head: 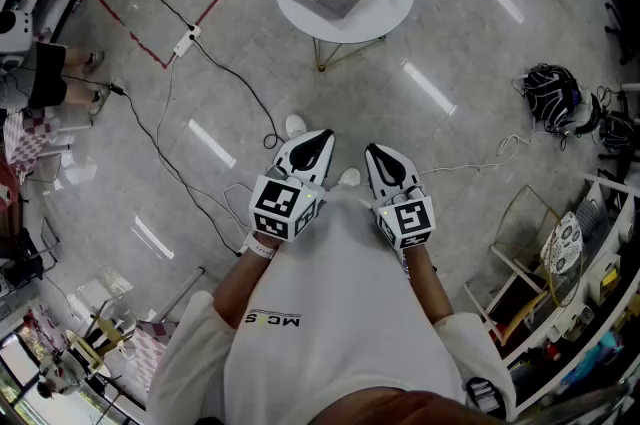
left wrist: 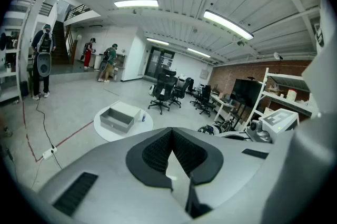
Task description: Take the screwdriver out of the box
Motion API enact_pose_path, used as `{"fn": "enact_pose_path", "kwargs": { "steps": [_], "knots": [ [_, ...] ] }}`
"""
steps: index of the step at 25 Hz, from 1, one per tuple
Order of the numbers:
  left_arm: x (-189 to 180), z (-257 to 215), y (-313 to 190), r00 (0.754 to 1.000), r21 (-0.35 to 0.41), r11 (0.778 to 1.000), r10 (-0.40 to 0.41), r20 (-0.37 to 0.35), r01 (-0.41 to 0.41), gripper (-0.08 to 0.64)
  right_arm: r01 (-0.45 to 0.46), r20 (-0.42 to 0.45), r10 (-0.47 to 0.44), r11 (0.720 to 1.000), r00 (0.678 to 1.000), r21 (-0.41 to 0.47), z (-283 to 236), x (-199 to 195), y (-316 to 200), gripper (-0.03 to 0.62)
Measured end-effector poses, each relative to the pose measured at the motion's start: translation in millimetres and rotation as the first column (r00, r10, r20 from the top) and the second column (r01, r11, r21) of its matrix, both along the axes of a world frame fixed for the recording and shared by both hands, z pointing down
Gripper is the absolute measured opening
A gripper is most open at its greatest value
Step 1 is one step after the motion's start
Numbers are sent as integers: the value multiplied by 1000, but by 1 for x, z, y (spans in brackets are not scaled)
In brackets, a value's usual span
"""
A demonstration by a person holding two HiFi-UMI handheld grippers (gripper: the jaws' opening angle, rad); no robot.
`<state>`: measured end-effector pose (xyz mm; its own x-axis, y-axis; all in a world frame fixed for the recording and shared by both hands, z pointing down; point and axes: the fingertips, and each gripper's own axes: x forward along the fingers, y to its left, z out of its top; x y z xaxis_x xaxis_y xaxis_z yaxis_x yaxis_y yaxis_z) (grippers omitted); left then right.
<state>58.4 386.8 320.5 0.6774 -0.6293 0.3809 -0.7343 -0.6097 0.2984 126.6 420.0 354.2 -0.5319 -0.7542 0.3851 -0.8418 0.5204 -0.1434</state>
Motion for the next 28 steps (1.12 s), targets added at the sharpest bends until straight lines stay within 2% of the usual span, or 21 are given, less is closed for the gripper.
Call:
{"fn": "enact_pose_path", "kwargs": {
  "steps": [4,7,10,15,21,28],
  "knots": [
    [-18,-7,-1,1000,11,1000,-10,6,10,3,27,-13,-27,1000,1000,-15,-9,-25,1,78],
    [-46,-8,-16,1000,12,999,-31,4,31,3,-8,66,12,998,998,-58,-11,-44,-20,78],
    [-79,-4,-42,998,1,998,-63,4,63,3,9,129,1,997,992,-76,-13,-69,-50,78],
    [-123,-13,-98,997,20,997,-79,-14,79,3,15,69,-11,998,998,-55,-14,-99,-113,78],
    [-172,-11,-142,998,23,998,-61,-12,61,3,-35,7,36,998,999,-45,-18,-123,-171,78],
    [-190,12,-173,997,-54,996,-73,-39,71,3,-52,-29,48,989,998,-135,4,-134,-195,78]
  ]
}}
